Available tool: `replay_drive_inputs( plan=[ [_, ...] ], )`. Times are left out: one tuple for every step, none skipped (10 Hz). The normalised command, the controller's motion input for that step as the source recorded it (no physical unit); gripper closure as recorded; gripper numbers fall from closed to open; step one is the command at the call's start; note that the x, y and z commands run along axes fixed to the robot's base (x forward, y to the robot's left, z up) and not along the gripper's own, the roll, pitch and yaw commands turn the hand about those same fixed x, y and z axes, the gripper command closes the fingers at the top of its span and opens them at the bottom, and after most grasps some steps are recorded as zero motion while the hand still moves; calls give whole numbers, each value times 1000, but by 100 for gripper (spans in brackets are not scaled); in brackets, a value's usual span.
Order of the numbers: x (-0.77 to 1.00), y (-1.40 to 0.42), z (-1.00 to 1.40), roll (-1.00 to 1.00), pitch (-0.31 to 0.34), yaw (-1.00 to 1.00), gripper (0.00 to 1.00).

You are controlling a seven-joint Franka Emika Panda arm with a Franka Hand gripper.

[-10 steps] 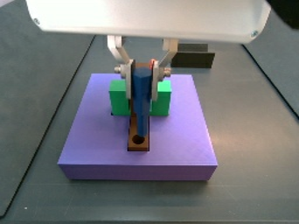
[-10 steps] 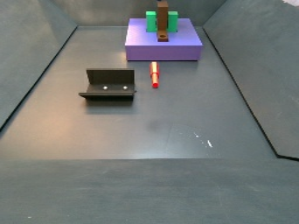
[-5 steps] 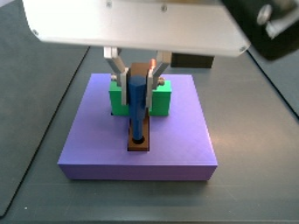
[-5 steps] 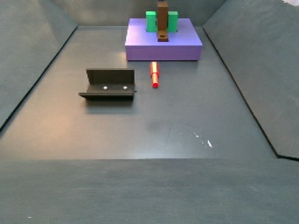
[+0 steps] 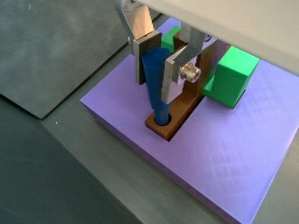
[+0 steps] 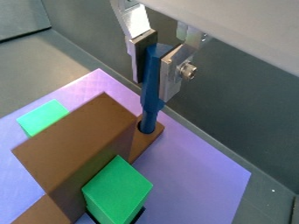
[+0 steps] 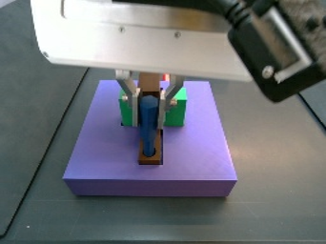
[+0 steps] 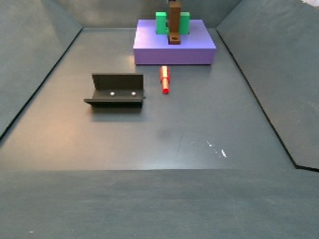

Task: Pick up the blue object. Move up. Place the blue object on the fixture. Regrasp the blue object. Move to above the board. Insert the blue object.
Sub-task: Insert the blue object.

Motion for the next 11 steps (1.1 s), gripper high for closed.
replay_drive_inputs(
  plan=[
    [380, -9, -389, 46, 110, 0, 100],
    [391, 0, -574, 106, 100, 0, 100],
    [271, 3, -649, 179, 80, 0, 100],
    [151, 3, -694, 213, 74, 0, 100],
    [0, 0, -726, 191, 13, -14, 100],
    [-146, 3, -594, 207, 4, -14, 100],
    [-111, 220, -174, 116, 226, -149, 100],
    [-129, 274, 0, 241, 410, -249, 100],
    [17, 74, 0, 267, 436, -277, 100],
    [0, -26, -420, 239, 91, -143, 100],
    [-17, -63, -477, 249, 0, -6, 100]
  ],
)
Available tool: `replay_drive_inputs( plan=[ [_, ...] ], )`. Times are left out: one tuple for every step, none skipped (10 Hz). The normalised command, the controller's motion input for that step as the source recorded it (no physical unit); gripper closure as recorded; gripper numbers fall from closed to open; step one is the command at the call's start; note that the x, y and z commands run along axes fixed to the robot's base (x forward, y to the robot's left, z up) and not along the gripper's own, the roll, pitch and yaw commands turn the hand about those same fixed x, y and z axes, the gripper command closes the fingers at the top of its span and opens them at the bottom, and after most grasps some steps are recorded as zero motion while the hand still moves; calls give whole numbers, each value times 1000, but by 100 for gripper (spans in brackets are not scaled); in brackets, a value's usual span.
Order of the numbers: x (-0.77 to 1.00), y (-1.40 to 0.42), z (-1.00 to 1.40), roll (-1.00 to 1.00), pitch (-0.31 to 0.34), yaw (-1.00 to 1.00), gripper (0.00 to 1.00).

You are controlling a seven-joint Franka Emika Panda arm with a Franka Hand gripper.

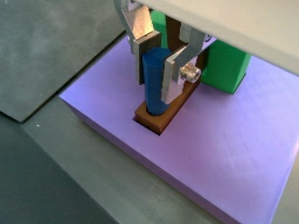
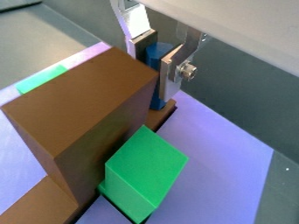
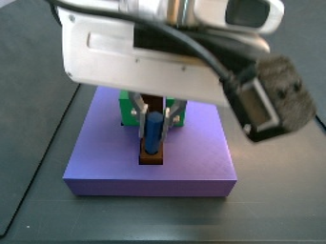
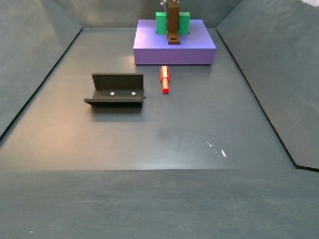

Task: Pick up the blue object. Move up. Place the blue object on the fixture. Regrasp the blue object. Move to above the board. Insert the blue object.
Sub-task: Insert the blue object.

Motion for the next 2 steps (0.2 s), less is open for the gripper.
replay_drive_inputs(
  plan=[
    [0, -20, -257, 110, 0, 0, 100],
    [0, 0, 0, 0, 0, 0, 100]
  ],
)
